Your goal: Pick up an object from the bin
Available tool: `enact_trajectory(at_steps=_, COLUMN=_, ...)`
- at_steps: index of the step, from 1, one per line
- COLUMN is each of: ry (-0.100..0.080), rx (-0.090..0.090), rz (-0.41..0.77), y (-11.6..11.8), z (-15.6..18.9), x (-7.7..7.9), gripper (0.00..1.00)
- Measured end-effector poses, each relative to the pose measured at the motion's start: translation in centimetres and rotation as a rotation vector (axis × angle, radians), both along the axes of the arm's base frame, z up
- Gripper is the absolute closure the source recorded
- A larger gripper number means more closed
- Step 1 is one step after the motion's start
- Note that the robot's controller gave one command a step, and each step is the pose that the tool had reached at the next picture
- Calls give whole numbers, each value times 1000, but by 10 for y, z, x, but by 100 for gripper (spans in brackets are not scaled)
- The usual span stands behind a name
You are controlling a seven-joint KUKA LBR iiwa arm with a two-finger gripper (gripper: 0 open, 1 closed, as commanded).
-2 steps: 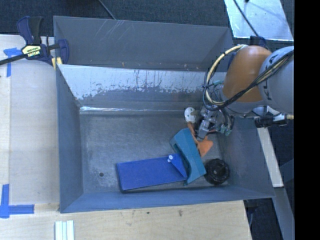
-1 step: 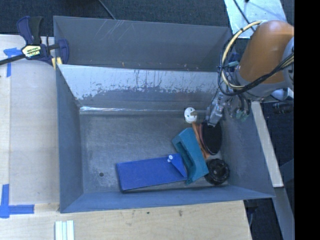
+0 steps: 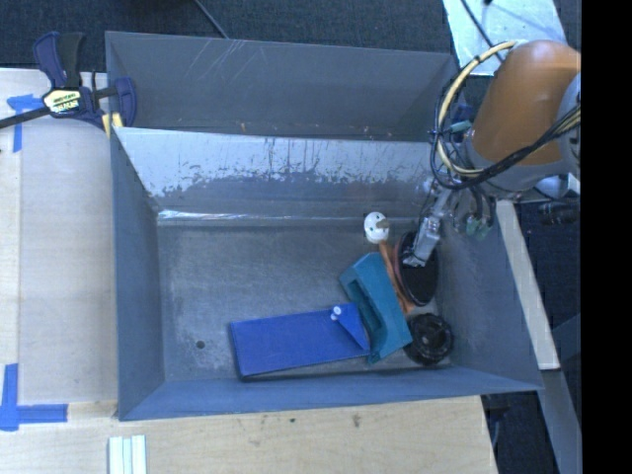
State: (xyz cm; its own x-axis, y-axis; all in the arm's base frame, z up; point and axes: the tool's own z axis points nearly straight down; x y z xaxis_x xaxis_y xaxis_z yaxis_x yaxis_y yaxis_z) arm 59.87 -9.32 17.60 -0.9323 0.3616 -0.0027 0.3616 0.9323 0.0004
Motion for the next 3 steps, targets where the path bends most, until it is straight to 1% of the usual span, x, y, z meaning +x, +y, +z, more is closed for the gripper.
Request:
enact_trajectory(at_steps=1, ry=0, rx=0, rz=0, y=0, z=0, x=0, gripper=0)
enact_trajectory(at_steps=2, ry=-6, rx=-1, rz=70, y=2, z=-44, x=3, gripper=0)
enact_trajectory(at_steps=3, ry=0, rx=-1, rz=49, y=5, z=-96, x=5, gripper=100)
